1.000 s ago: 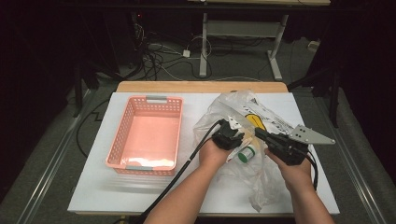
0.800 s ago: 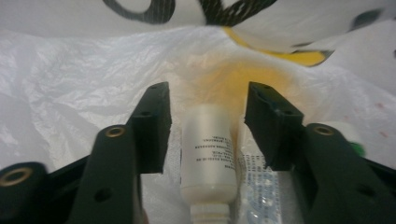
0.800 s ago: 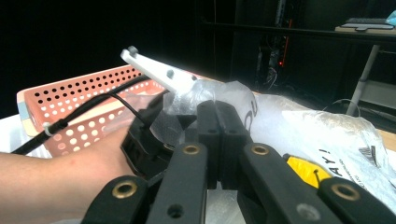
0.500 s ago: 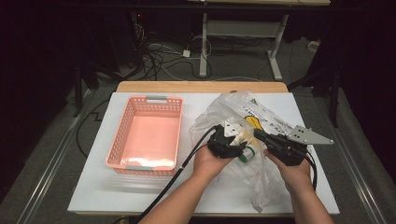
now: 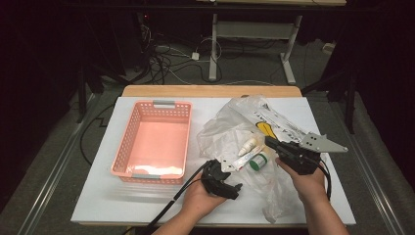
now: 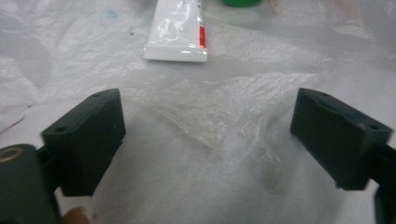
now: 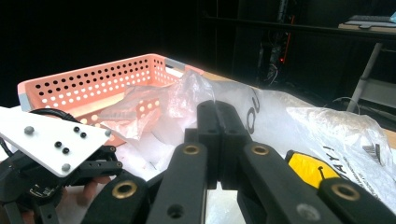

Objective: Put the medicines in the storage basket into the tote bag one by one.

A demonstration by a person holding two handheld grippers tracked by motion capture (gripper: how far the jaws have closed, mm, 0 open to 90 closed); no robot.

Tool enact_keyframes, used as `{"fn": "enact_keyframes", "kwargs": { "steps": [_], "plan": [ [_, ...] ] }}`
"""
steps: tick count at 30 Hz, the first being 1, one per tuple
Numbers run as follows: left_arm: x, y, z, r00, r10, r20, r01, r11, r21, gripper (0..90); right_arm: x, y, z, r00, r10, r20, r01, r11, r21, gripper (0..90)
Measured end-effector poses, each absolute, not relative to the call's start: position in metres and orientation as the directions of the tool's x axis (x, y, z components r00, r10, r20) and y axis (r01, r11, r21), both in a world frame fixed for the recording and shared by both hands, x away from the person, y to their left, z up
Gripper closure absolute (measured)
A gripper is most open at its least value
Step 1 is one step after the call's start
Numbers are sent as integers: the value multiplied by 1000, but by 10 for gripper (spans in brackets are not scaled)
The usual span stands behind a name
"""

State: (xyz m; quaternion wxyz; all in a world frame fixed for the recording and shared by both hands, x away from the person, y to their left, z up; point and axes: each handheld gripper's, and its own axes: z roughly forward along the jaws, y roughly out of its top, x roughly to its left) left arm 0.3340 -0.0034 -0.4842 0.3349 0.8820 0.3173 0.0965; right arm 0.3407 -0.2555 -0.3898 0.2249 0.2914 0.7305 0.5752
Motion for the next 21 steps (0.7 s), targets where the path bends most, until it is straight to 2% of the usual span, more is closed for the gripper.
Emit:
{"fn": "enact_keyframes", "kwargs": {
  "steps": [2, 8, 12, 17, 20, 21],
  "plan": [
    [334, -3, -484, 781, 623, -49, 496, -570, 655, 120, 341, -256, -390, -729, 684, 8, 168, 168, 971, 900],
    [333, -2, -484, 779, 625, -50, 488, -554, 675, 317, 343, -257, -390, -720, 694, 19, 175, 154, 972, 900],
    [333, 0, -484, 773, 632, -49, 484, -539, 689, 474, 344, -257, -390, -718, 696, 15, 175, 160, 971, 900],
    [330, -5, -483, 815, 579, -25, 430, -575, 696, 765, 345, -255, -392, -721, 693, 12, 178, 168, 969, 900],
    [331, -6, -484, 815, 579, -33, 434, -572, 696, 882, 345, -255, -394, -724, 689, 12, 181, 174, 968, 900],
    [330, -6, -484, 814, 580, -31, 434, -572, 697, 885, 345, -254, -394, -725, 689, 13, 183, 174, 968, 900]
  ]
}}
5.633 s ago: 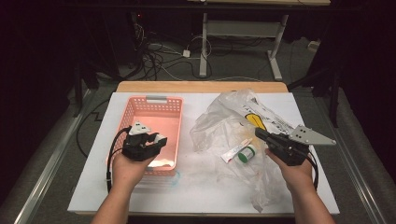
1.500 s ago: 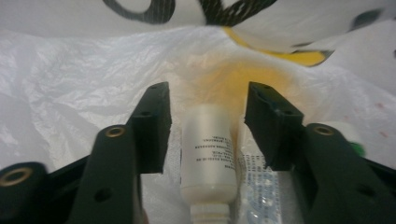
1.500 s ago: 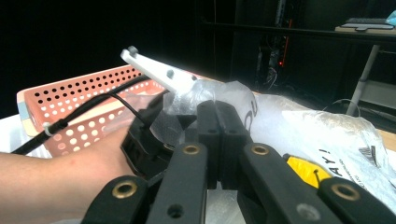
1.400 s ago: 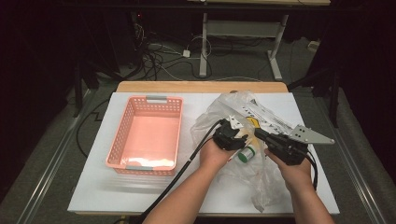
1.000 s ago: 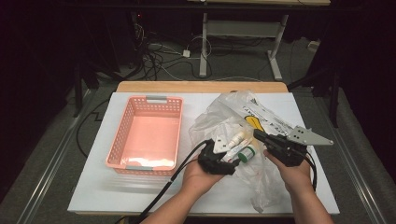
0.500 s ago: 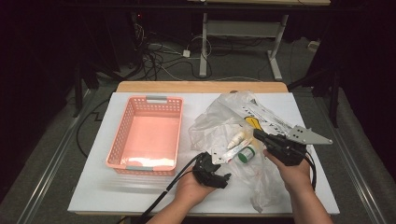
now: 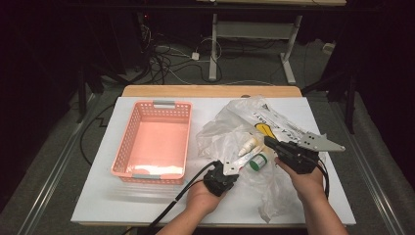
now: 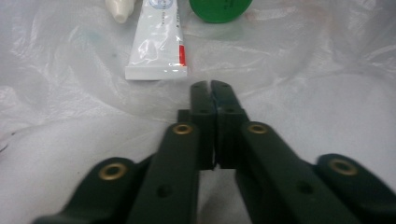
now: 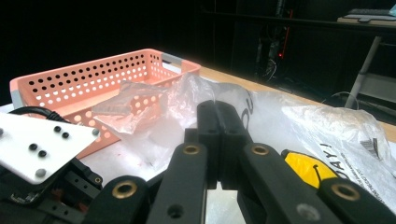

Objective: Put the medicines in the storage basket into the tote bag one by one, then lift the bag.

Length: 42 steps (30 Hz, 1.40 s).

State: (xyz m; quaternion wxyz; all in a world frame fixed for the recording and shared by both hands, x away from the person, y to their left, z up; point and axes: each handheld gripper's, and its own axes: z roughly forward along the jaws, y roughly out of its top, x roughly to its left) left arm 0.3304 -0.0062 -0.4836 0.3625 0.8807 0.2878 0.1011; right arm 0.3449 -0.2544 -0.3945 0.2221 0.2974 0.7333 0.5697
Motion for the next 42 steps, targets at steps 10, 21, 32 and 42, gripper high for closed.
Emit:
{"fn": "enact_keyframes", "kwargs": {
  "steps": [10, 21, 32, 42],
  "plan": [
    [327, 10, -481, 793, 604, -82, 428, -456, 780, 888, 344, -253, -394, -732, 681, 13, 174, 169, 970, 900],
    [320, 21, -466, 783, 619, -62, 362, -374, 854, 889, 343, -256, -392, -723, 690, 11, 167, 159, 973, 900],
    [332, 43, -392, 763, 646, 7, 205, -252, 946, 888, 347, -255, -370, -685, 728, -7, 117, 119, 986, 900],
    [348, 44, -318, 734, 675, 82, 63, -187, 980, 888, 361, -242, -332, -662, 748, -42, 49, 99, 994, 900]
  ]
}}
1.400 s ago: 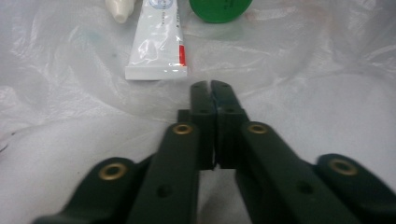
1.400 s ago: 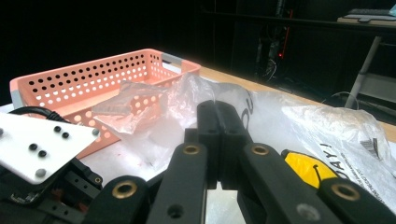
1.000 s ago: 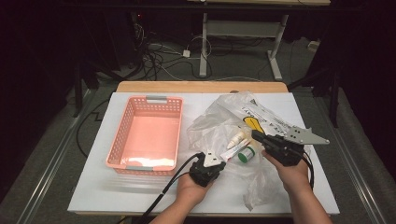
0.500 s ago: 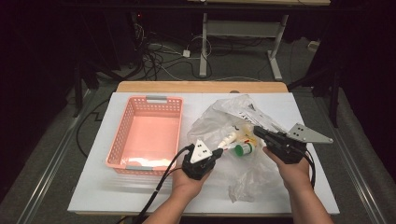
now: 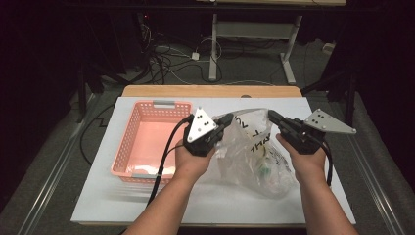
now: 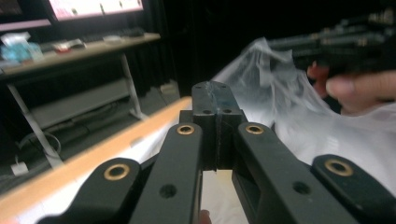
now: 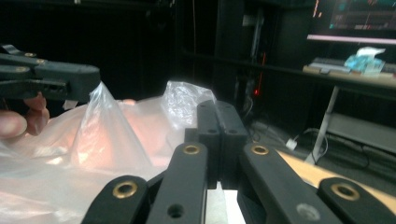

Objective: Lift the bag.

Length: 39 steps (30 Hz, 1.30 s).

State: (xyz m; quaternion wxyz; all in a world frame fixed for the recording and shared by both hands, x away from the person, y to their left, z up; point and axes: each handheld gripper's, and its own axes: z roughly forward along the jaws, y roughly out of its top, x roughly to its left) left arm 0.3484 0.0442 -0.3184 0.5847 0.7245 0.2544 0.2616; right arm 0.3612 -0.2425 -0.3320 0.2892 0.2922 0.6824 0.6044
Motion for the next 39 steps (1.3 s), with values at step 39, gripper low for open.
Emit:
{"fn": "enact_keyframes", "kwargs": {
  "steps": [39],
  "plan": [
    [408, 35, -261, 658, 747, 96, 38, -160, 986, 637, 400, -272, -289, -521, 853, -31, 12, 43, 999, 836]
  ]
}}
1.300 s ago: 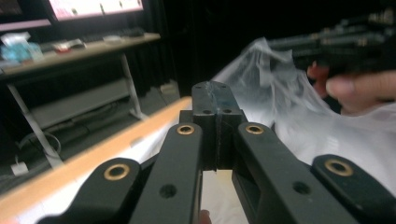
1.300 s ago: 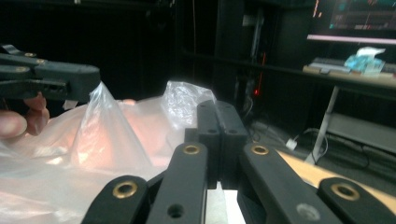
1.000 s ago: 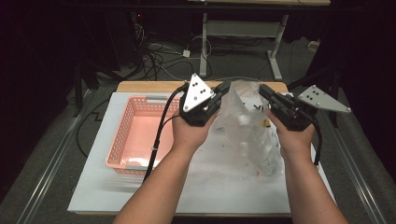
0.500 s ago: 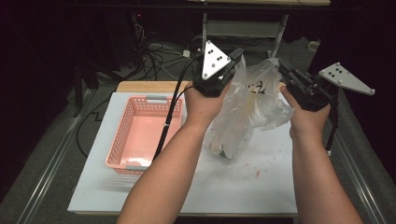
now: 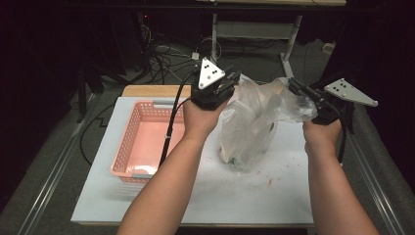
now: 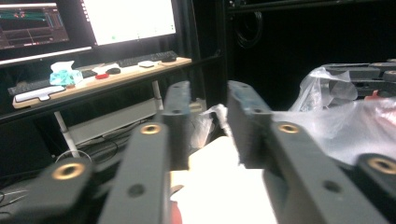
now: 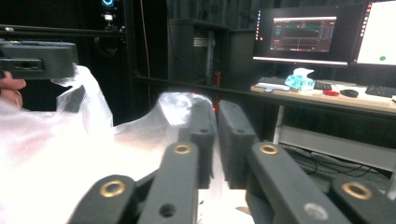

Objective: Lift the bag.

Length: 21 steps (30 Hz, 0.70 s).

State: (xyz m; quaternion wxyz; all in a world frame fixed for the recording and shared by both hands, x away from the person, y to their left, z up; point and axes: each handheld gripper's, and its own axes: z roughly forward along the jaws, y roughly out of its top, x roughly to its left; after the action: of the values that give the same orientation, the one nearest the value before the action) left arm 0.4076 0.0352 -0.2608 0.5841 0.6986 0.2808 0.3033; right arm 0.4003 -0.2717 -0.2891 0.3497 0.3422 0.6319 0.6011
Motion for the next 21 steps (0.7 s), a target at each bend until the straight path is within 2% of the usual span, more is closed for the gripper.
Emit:
{"fn": "enact_keyframes", "kwargs": {
  "steps": [5, 9, 12, 21],
  "plan": [
    [390, 52, -252, 661, 745, 92, 33, -151, 988, 542, 386, -280, -279, -520, 853, -48, -15, 47, 999, 732],
    [373, 68, -244, 663, 744, 85, 37, -147, 988, 467, 367, -290, -269, -518, 853, -59, -46, 41, 998, 696],
    [362, 83, -245, 648, 757, 89, 51, -159, 986, 445, 355, -299, -265, -513, 855, -72, -62, 47, 997, 676],
    [338, 114, -301, 652, 758, 10, 160, -150, 976, 349, 338, -322, -293, -486, 871, -75, 14, 93, 996, 626]
  ]
}}
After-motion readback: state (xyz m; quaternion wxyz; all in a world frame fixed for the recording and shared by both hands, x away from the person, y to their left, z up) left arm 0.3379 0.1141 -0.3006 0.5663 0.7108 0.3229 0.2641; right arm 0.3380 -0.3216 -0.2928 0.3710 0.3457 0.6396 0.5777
